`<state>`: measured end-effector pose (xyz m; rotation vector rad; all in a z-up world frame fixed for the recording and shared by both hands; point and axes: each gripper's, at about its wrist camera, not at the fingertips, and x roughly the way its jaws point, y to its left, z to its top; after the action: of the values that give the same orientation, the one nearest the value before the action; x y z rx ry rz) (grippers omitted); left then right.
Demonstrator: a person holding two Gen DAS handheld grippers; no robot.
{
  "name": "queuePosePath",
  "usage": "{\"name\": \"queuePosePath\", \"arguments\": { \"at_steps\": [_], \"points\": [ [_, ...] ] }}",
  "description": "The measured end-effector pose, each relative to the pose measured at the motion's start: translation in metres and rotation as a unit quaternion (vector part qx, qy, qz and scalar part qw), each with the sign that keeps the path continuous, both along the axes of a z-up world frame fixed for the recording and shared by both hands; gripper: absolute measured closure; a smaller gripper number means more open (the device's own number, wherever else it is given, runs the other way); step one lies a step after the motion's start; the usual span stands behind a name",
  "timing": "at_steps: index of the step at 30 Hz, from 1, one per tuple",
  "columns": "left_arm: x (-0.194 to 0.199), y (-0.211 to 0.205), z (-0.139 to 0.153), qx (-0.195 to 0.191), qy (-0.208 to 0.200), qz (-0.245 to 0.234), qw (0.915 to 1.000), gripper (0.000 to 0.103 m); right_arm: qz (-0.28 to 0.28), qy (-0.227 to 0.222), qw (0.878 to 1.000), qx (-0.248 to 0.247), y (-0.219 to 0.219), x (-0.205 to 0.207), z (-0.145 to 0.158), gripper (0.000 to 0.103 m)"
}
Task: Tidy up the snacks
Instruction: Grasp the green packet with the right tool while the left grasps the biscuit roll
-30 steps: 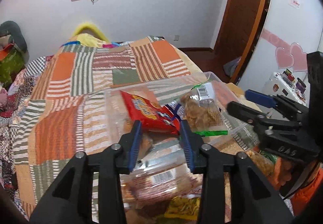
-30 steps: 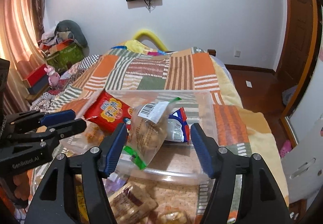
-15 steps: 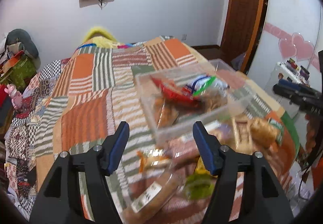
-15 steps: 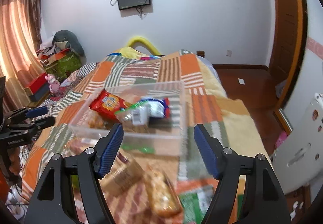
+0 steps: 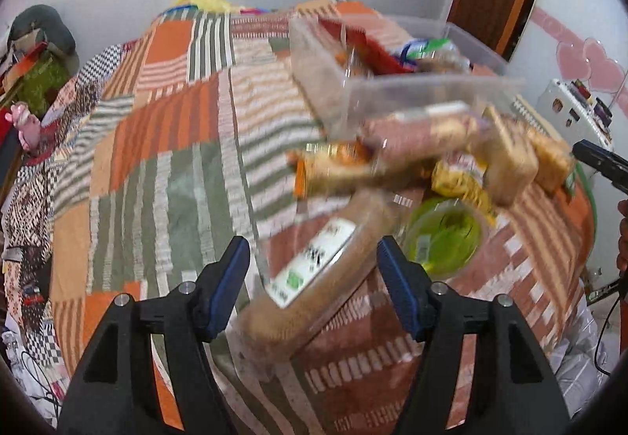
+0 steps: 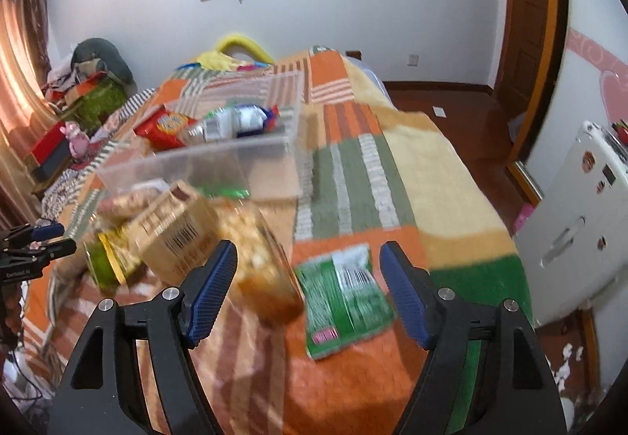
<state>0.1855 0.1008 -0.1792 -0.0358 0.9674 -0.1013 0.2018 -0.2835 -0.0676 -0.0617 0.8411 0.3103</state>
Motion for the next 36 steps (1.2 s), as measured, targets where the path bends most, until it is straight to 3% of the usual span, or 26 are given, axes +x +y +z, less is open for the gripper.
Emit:
{"name": "queuePosePath", "arguments": {
  "at_steps": [5, 13, 18, 25, 32, 36],
  "points": [
    [0.003, 0.0, -0.022, -0.022, 0.024, 0.005, 0.9995, 0.036, -0.02, 0.004, 1.0, 0.01, -0.019, -0.008, -0.005, 0.025],
    [0.011, -0.01, -0.032, -0.035, 0.024, 0.018, 0.9989, 0.038, -0.041, 0.006, 0.999, 0.021, -0.038, -0.015, -0.003, 0.025],
    [0.007, -0.005, -0.032, -0.05, 0.029, 0.031, 0.9979, 0.054, -0.036, 0.018, 0.999, 0.004, -0.037, -0.013, -0.014, 0.025],
    [-0.003, 0.003, -0.03, -0.071, 0.039, 0.047, 0.9957, 0.064, -0.021, 0.04, 0.999, 0.01, -0.032, -0.004, -0.029, 0.025],
    [-0.003, -0.001, -0.035, -0.055, 0.025, 0.05, 0.9969, 0.064, 0.001, 0.031, 0.999, -0.019, -0.019, 0.0, -0.038, 0.043],
    [0.002, -0.006, -0.036, -0.033, 0.017, 0.057, 0.9977, 0.065, -0.008, 0.029, 1.0, -0.007, -0.022, -0.001, -0.039, 0.054]
  ]
}}
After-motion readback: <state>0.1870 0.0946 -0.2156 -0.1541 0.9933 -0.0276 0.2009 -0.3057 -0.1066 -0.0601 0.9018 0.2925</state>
